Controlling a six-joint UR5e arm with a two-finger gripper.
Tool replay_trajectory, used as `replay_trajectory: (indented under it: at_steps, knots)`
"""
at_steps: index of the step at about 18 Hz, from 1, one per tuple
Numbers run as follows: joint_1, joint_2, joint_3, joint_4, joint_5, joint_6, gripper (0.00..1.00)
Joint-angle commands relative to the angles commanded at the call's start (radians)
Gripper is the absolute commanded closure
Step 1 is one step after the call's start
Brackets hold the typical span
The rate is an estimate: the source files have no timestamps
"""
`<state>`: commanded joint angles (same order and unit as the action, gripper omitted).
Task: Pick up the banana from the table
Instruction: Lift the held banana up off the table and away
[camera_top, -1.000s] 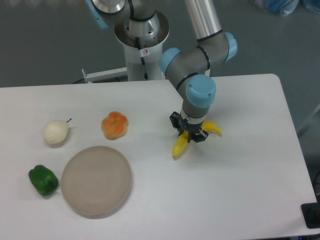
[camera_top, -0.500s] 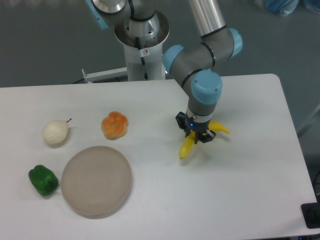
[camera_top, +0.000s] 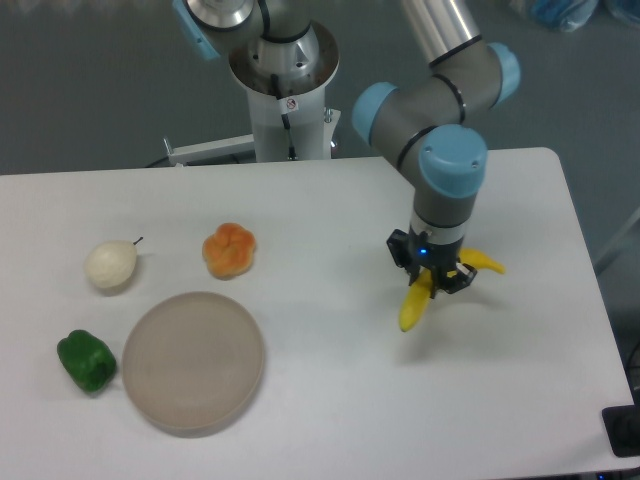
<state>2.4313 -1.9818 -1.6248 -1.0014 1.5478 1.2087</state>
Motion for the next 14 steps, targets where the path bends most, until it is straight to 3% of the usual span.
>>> replay_trajectory:
  at_steps: [4, 5, 7, 14]
  knots:
    - [0.0, -0.074, 0.184, -0.175, 0.027, 0.054, 1.0]
    - [-0.001, -0.087, 0.216, -0.19, 0.035, 0.054, 1.0]
    - [-0.002, -0.112, 0.25, -0.201, 0.038, 0.054, 1.0]
    - [0.002, -0.115, 0.263, -0.2, 0.041, 0.072, 1.0]
